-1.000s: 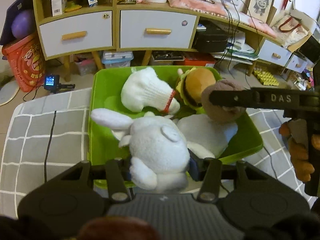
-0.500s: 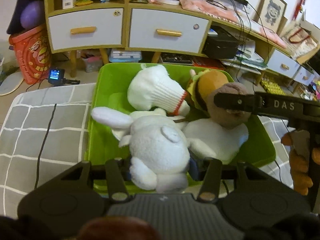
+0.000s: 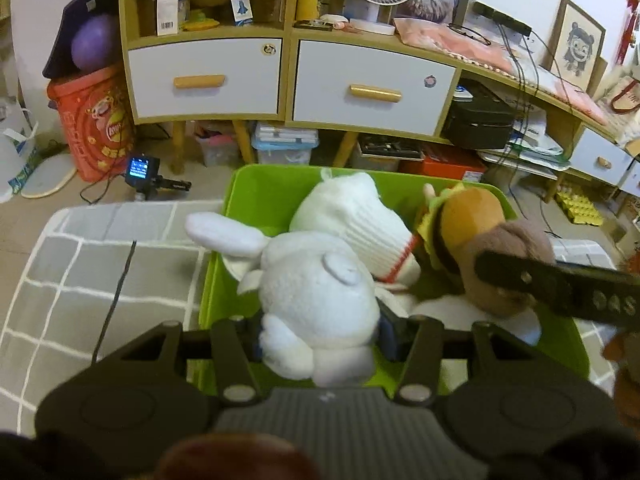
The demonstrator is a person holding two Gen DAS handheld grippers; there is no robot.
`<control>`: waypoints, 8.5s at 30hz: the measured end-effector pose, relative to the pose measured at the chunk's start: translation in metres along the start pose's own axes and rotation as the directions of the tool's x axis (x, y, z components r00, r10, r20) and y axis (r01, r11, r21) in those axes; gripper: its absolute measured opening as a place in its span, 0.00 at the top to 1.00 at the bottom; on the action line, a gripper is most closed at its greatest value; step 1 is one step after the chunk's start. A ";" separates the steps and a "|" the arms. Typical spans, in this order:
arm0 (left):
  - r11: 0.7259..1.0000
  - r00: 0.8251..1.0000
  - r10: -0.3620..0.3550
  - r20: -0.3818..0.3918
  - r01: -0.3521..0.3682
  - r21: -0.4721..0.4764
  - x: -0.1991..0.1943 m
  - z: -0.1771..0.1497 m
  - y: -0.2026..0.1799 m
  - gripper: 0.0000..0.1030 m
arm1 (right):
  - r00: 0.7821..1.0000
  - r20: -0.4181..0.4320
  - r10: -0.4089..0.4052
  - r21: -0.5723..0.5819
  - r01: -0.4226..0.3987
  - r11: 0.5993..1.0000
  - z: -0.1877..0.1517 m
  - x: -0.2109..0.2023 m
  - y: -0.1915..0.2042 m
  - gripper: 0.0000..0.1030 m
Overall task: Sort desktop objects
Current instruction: 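Carry both plushes into the green bin and open both tools, then grasp the white knitted plush with left tool while right grasps the beige fluffy plush, then carry both plushes over the green bin, lower them in and open both tools, then reach left tool to the red-trimmed white plush while right reaches the dog plush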
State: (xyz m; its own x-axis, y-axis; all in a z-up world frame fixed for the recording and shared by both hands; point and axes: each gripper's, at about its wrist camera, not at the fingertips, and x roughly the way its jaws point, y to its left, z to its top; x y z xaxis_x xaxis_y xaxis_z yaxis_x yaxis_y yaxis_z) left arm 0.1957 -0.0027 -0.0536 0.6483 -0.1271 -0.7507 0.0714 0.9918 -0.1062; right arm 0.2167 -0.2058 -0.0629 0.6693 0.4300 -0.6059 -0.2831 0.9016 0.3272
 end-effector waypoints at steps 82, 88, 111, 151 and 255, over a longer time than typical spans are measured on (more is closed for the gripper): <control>0.958 0.951 -0.286 -0.115 0.285 -0.025 -0.112 -0.109 0.046 0.01 | 0.881 -0.271 0.387 0.010 -0.399 0.917 -0.126 -0.075 0.042 0.13; 0.937 0.933 -0.346 -0.104 0.336 -0.098 -0.102 -0.112 0.060 0.01 | 0.870 -0.282 0.403 0.001 -0.420 0.908 -0.134 -0.074 0.047 0.11; 0.927 0.917 -0.358 -0.177 0.326 -0.184 -0.074 -0.127 0.069 0.08 | 0.815 -0.332 0.475 0.030 -0.494 0.869 -0.151 -0.060 0.064 0.14; 0.960 0.969 -0.245 -0.027 0.239 -0.144 -0.111 -0.101 0.069 0.57 | 0.914 -0.145 0.378 0.003 -0.381 0.924 -0.106 -0.097 0.032 0.33; 0.993 0.985 -0.081 -0.153 0.093 0.078 -0.137 -0.085 0.006 0.01 | 0.989 -0.145 0.025 -0.145 -0.047 0.988 -0.104 -0.175 0.017 0.17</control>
State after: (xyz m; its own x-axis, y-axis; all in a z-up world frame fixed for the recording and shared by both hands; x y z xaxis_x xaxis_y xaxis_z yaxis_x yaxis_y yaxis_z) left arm 0.0424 0.0199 -0.0068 0.5169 -0.2075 -0.8305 0.1902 0.9738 -0.1248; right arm 0.0237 -0.2607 -0.0265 0.5555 0.4552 -0.6959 -0.4106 0.8779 0.2464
